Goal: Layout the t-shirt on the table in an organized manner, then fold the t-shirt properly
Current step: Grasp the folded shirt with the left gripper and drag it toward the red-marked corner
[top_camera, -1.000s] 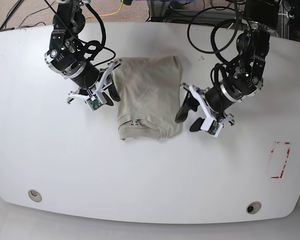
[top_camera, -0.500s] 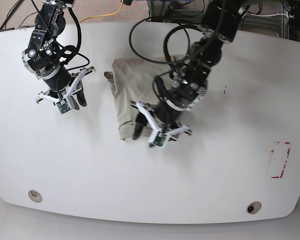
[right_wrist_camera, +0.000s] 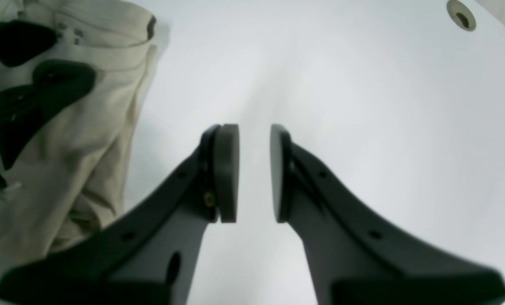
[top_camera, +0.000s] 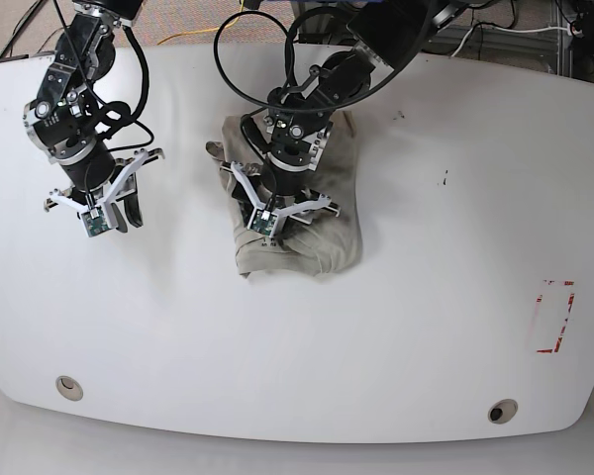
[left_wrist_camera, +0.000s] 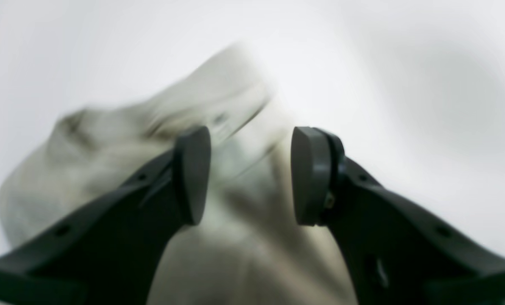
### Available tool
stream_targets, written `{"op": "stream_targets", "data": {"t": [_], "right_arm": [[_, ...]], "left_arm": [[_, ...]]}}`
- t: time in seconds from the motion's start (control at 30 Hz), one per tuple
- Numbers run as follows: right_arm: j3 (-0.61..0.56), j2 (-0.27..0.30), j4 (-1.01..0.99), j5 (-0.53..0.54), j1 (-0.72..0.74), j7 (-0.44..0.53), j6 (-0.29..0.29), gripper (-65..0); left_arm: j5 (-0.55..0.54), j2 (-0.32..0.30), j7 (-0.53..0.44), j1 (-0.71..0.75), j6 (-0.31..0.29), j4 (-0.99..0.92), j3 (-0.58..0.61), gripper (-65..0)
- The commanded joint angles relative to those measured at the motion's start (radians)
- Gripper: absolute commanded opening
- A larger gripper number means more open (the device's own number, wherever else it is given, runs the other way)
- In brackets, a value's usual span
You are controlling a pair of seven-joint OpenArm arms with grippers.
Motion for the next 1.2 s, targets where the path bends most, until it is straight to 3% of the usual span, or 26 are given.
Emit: {"op": "stream_targets", "data": {"t": [0.0,0.13,0.3,0.6,0.8,1.0,1.17], "right_arm": [[0.007,0.016,0.017,0.010,0.012,0.020,-0.005,-51.8],[0.007,0.013,0.016,0.010,0.012,0.020,-0.005,-51.8],[0.007,0.013,0.002,0.010,0.012,0.020,-0.005,-51.8],[0.001,0.010,-0.011,0.013,0.014,0.020,-0.005,-51.8],[-0.001,0.010,-0.011,0.017,0.012,0.020,-0.005,-51.8],[-0.001,0.008,-0.011,0.019,0.007,0.020,-0.005,-51.8],[-0.001,0.008,-0.009,0.019,0.006,0.020,-0.005,-51.8]], "left_arm": [[0.012,-0.008,-0.046,-0.020,0.002,-0.066,0.020,-36.4],[0.010,-0.059,-0.098,-0.019,-0.002,-0.143,0.022,-36.4],[0.004,-0.182,-0.151,-0.014,-0.020,-0.170,0.022,-36.1],[0.002,-0.452,-0.191,0.017,-0.204,-0.138,-0.025,-36.3],[0.004,-0.619,-0.303,0.092,-0.394,-0.121,-0.179,-36.3],[0.004,-0.732,-0.328,0.135,-0.560,-0.126,-0.322,-36.3],[0.004,-0.806,-0.372,0.169,-0.651,-0.158,-0.439,-36.3]]}}
